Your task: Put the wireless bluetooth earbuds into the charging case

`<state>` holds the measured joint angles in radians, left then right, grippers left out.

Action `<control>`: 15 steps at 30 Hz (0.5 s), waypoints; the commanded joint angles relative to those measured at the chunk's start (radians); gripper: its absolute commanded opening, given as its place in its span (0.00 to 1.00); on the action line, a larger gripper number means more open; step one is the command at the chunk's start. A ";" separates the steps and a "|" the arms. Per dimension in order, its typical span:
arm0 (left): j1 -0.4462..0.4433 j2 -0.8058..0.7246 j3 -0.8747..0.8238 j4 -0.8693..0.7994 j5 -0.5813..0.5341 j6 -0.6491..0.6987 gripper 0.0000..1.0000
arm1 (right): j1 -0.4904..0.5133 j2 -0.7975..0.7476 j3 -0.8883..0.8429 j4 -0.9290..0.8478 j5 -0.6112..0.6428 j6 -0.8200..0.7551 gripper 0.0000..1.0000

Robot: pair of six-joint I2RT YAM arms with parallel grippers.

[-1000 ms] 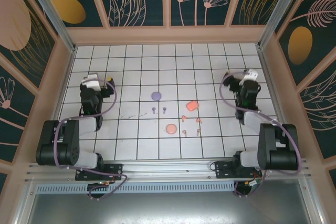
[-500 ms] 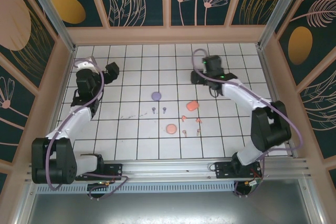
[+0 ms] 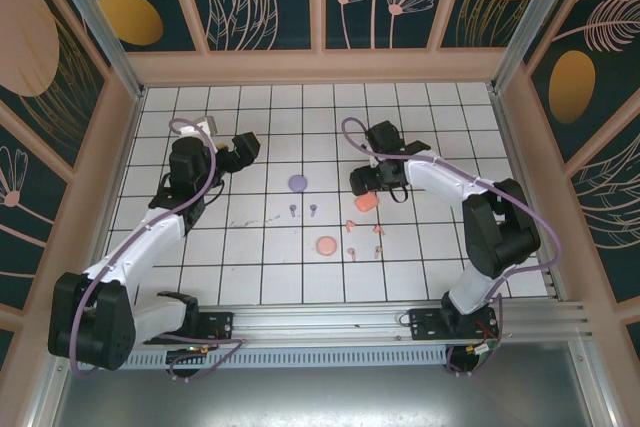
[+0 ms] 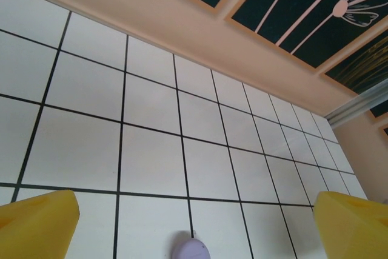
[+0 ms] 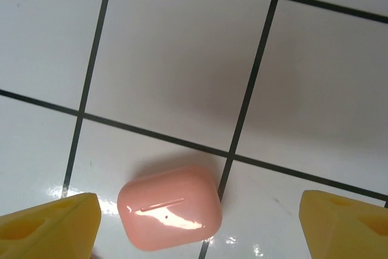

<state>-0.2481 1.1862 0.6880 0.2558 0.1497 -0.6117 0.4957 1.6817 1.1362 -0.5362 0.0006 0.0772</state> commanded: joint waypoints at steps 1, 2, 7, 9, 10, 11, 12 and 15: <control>-0.015 0.021 0.028 -0.026 0.012 -0.008 0.99 | 0.012 0.033 0.026 -0.064 -0.027 -0.041 0.86; -0.016 0.028 0.031 -0.026 0.015 -0.007 0.99 | 0.014 0.038 0.025 -0.070 -0.023 -0.043 0.86; -0.028 0.055 0.049 -0.027 0.024 0.001 0.99 | 0.028 0.069 0.027 -0.079 -0.022 -0.048 0.86; -0.031 0.065 0.058 -0.028 0.024 0.003 0.99 | 0.036 0.091 0.030 -0.079 -0.015 -0.048 0.86; -0.030 0.068 0.061 -0.029 0.025 0.004 0.99 | 0.039 0.099 0.032 -0.078 -0.013 -0.048 0.86; -0.032 0.071 0.065 -0.030 0.025 0.006 0.99 | 0.043 0.110 0.035 -0.077 -0.010 -0.050 0.86; -0.033 0.074 0.070 -0.032 0.026 0.007 0.99 | 0.046 0.119 0.039 -0.079 -0.007 -0.051 0.85; -0.033 0.079 0.079 -0.036 0.024 0.012 0.99 | 0.046 0.146 0.051 -0.083 0.005 -0.055 0.85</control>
<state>-0.2745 1.2579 0.7284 0.2260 0.1581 -0.6109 0.5358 1.8050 1.1484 -0.5842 -0.0082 0.0452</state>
